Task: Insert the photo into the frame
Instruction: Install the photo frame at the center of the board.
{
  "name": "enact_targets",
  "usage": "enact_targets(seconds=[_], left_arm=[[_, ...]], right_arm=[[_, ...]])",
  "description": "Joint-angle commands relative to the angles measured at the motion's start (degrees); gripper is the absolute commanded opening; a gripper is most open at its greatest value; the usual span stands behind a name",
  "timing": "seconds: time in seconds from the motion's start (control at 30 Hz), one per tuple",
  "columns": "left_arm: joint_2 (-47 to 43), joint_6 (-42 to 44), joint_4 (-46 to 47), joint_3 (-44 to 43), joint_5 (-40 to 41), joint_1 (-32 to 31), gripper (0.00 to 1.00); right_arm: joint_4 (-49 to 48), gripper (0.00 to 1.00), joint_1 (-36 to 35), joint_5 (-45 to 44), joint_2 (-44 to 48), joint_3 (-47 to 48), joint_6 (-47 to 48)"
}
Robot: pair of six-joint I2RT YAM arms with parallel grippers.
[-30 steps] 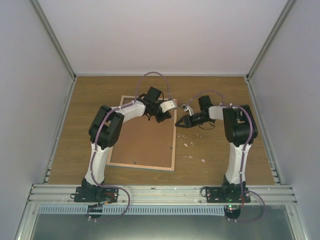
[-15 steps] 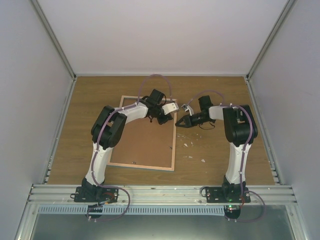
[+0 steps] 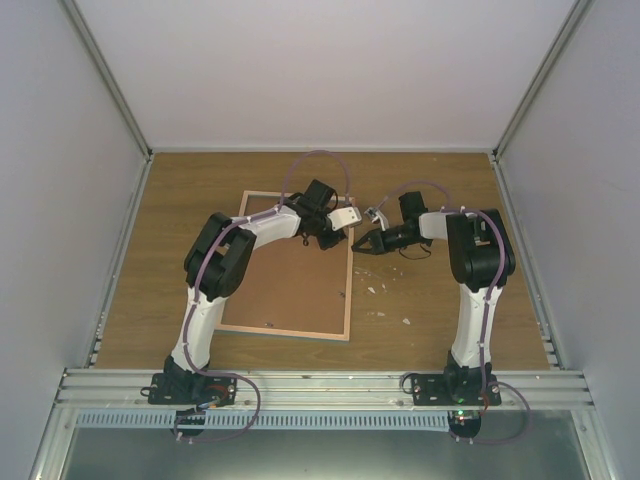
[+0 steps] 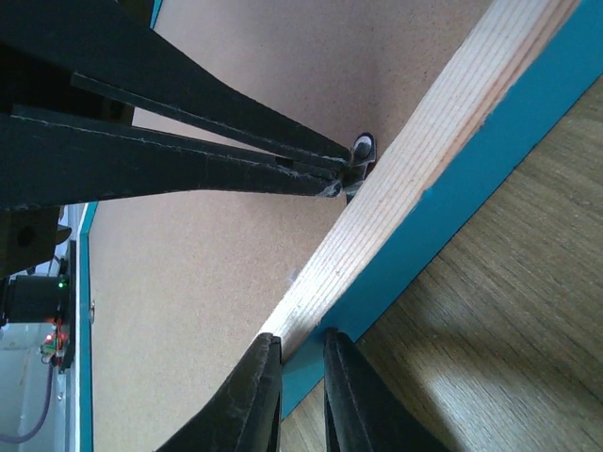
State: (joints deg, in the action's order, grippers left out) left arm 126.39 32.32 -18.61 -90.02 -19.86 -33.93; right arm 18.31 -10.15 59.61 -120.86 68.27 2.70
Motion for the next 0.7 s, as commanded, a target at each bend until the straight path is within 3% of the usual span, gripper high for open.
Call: enact_targets(seconds=[0.0, 0.67], left_arm=[[3.1, -3.1, 0.6, -1.4, 2.5, -1.5, 0.06], [1.6, -34.6, 14.2, 4.6, -6.6, -3.2, 0.02]], right_arm=[[-2.1, 0.14, -1.6, 1.5, -2.1, 0.4, -0.1], [-3.8, 0.11, -3.4, 2.9, -2.5, -0.8, -1.8]])
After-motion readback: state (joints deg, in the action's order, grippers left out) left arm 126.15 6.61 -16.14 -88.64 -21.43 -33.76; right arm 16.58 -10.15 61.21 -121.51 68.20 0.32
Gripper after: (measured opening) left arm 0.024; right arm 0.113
